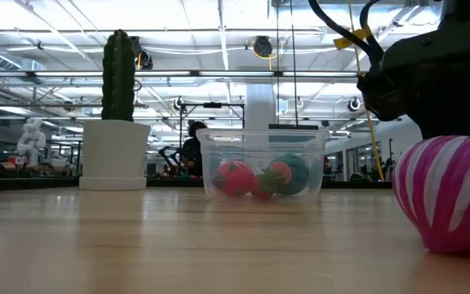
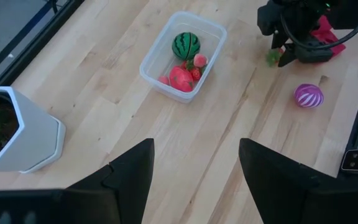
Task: Pick and placing Produce into tupperware
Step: Put the strawberry into the transparent bin
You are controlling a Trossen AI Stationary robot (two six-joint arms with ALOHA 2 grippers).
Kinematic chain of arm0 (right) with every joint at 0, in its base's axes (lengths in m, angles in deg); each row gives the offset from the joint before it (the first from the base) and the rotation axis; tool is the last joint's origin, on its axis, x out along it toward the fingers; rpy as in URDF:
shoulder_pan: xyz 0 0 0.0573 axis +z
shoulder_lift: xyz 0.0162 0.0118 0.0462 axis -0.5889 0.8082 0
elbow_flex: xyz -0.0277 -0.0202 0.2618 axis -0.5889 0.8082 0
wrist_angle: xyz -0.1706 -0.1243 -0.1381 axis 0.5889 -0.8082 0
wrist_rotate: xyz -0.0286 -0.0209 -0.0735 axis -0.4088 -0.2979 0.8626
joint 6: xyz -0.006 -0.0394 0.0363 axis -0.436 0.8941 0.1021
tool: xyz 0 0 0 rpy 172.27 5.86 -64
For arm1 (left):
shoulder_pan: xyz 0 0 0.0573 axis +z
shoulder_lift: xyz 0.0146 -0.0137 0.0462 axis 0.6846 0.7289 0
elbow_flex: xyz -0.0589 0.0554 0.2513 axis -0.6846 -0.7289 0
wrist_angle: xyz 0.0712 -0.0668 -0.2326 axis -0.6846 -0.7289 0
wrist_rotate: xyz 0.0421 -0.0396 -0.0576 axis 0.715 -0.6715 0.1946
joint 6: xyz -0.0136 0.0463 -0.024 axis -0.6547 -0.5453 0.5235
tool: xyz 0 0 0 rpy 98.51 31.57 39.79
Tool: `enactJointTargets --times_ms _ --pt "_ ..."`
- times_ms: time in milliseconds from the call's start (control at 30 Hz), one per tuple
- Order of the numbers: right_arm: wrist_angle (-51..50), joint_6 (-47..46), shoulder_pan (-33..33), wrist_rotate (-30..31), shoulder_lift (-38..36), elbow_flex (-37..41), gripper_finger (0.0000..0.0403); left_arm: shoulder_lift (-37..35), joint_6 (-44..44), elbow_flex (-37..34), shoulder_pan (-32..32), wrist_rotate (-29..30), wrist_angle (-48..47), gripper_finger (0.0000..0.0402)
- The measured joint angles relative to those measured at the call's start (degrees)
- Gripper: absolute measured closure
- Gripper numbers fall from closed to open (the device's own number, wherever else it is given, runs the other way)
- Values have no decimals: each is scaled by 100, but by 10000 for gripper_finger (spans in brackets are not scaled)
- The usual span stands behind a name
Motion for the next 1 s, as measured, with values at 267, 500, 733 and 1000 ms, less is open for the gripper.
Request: enactJointTargets --times_ms 267,500,733,1000 --pt "55 235 0 -15 9 11 206 0 -32 0 0 1 0 162" --pt "66 236 0 -15 13 15 206 0 -107 0 0 1 0 162" --pt "74 227 0 -15 15 15 206 0 -111 0 0 0 0 162" --pt "74 179 0 -15 17 15 206 0 -114 0 0 0 0 162"
